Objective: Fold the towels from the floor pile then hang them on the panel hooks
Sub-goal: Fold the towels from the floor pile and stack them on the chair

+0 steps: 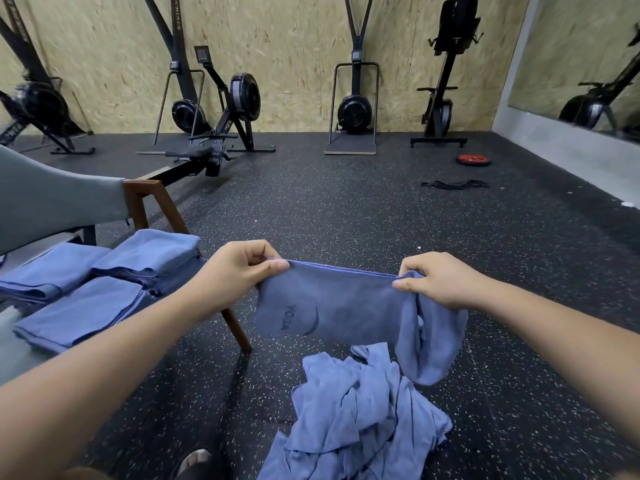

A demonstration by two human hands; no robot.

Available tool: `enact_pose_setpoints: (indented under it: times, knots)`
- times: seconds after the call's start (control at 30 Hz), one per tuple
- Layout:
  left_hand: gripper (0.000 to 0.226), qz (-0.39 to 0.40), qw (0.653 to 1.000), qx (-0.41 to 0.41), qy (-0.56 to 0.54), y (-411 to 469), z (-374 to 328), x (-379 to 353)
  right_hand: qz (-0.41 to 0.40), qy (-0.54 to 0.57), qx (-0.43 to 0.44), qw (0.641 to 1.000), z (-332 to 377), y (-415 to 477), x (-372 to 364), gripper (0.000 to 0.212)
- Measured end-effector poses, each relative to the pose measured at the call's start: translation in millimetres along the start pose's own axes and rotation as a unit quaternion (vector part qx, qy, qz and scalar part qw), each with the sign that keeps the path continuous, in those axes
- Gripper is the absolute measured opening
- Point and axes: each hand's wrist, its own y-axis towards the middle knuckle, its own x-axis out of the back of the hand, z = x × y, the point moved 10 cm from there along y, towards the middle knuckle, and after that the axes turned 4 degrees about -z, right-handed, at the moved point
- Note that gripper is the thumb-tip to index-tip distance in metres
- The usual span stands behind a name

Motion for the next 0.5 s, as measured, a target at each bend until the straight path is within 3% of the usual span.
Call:
enact_pose_setpoints:
  times: [0.13, 0.33, 0.43, 0.5]
  knots:
    - [0.015, 0.006, 1.000, 0.008, -0.013, -0.6, 0.7, -0.4, 0.011, -0.003, -0.008, 1.000, -4.6, -2.4, -5.4, 0.023]
    - [0.003, -0.078, 0.997, 0.002, 0.021, 3.3, 4.0, 11.7, 0.023, 0.002, -0.011, 1.000, 1.5, -5.0, -13.5, 0.023]
    - [0.019, -0.094, 0.993, -0.010, 0.077, 3.9, 1.4, 14.1, 0.028, 0.014, -0.024, 0.999, 1.7, -7.6, -18.6, 0.015]
    - [0.015, -0.100, 0.987, -0.005, 0.127, 5.3, 2.0, 13.4, 0.034, 0.029, -0.028, 0.999, 5.3, -11.0, -23.1, 0.013]
